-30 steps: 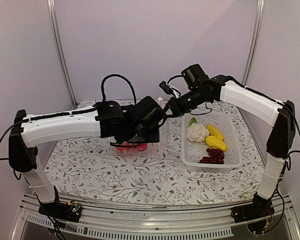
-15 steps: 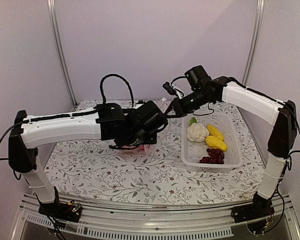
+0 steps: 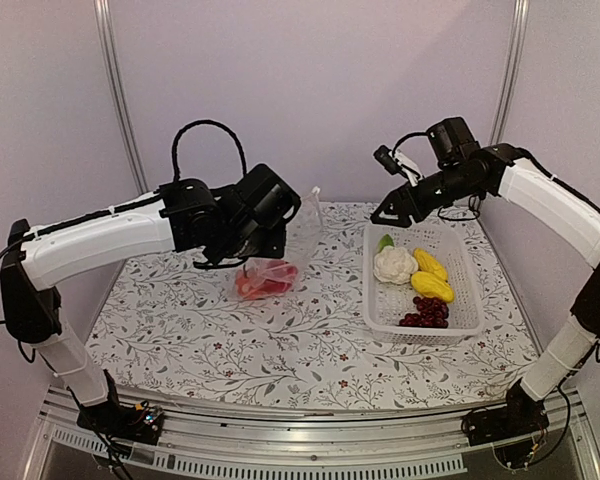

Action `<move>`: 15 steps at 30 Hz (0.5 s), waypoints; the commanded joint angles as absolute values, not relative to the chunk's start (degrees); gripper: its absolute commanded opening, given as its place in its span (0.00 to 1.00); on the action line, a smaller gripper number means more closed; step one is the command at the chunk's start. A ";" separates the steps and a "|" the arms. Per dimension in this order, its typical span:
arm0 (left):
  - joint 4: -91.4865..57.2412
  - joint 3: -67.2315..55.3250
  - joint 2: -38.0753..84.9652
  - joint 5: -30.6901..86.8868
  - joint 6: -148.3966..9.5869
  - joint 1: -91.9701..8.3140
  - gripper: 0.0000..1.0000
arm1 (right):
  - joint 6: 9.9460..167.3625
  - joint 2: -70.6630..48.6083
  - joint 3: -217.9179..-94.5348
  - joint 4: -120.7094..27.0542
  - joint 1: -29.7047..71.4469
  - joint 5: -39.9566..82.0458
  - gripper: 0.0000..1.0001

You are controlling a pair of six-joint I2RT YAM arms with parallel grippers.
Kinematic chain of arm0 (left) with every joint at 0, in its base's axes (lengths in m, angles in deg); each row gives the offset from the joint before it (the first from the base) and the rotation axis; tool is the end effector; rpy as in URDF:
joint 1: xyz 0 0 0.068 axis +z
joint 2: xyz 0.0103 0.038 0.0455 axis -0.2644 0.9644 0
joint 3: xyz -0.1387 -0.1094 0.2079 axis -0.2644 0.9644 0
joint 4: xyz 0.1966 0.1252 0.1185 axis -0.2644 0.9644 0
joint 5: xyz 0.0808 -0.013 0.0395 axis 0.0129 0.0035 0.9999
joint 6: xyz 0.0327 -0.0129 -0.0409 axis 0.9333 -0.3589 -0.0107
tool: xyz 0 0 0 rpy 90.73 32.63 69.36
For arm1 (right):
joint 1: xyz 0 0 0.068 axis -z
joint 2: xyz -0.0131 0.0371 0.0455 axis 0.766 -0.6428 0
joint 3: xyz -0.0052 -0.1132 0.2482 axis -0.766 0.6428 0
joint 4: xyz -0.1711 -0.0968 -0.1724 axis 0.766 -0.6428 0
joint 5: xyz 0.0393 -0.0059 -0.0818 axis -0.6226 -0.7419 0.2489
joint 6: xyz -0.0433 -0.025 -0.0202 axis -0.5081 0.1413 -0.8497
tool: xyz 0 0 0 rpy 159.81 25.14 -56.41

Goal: Place the food in the zip-top bag and seal the zipper
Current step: Adjust the zipper food storage bag at the center of the board.

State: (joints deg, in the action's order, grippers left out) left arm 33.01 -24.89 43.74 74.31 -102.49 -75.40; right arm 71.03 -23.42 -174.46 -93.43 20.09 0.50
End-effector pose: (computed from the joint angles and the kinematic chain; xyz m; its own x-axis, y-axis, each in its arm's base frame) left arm 0.1971 -0.2986 0.3353 -0.6315 -0.0142 -0.7753 0.0749 0.9940 -0.0792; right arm 0.2974 0.1905 0.3618 -0.4857 -0.4701 -0.7369 -0.8255 0.5239 0.2099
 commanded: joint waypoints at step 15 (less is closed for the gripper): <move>30.85 -25.19 44.84 69.64 -94.43 -74.48 0.00 | 53.86 -26.38 -152.58 -89.67 29.51 28.02 0.53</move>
